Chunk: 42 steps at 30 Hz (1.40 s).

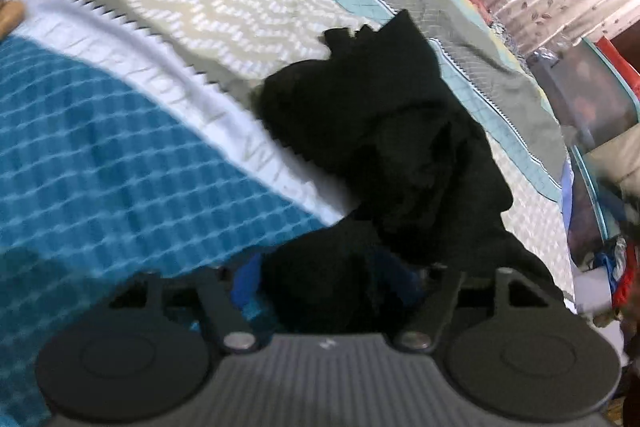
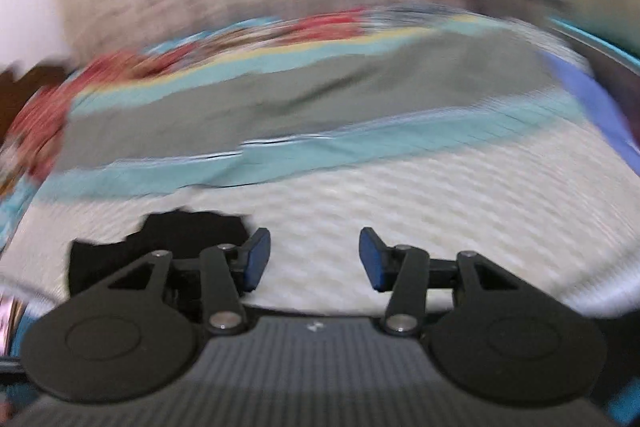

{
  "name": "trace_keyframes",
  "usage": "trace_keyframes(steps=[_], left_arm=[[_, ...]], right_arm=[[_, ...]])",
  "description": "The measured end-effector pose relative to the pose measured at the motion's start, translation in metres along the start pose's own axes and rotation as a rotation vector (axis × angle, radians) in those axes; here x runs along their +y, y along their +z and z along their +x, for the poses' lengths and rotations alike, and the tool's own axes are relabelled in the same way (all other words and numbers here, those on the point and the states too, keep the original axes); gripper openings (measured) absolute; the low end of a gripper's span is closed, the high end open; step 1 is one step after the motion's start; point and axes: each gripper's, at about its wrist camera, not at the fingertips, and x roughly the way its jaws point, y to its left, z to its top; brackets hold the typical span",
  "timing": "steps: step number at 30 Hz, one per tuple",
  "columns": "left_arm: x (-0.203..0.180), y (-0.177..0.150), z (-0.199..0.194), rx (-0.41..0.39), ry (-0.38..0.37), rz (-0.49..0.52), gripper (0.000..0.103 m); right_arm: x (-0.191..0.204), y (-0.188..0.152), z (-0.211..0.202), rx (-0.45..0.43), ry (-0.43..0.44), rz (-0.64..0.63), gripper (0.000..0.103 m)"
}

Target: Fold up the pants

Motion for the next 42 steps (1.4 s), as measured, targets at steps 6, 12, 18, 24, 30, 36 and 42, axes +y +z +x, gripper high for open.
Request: trace_keyframes(steps=[6,12,18,24,30,36,42], left_arm=[[-0.022,-0.006,0.008,-0.015,0.028,0.11,0.07],[-0.031,-0.021,0.002,-0.024,0.057,0.22,0.027],[-0.036,-0.029,-0.026,-0.101,0.035,0.253,0.023],[-0.025,-0.033,-0.064,-0.193,0.051,0.223,0.021],[-0.014,-0.042,-0.082,-0.202,-0.047,0.188,0.018],[-0.034,-0.057,-0.06,-0.099,-0.029,0.294,0.023],[-0.034,-0.046,-0.08,-0.143,-0.046,0.253,0.049]], right_arm=[[0.062,0.045,0.111,0.114,0.153,-0.194,0.077],[0.125,0.043,0.203,0.319,0.206,-0.274,0.083],[0.167,0.001,0.214,0.376,0.155,-0.521,0.006],[0.1,0.073,0.149,0.072,0.113,-0.211,0.006],[-0.019,0.093,0.046,-0.164,-0.012,0.07,0.006],[-0.087,-0.007,-0.015,-0.051,-0.154,0.244,0.017],[-0.112,-0.079,-0.039,0.047,-0.283,0.287,0.046]])
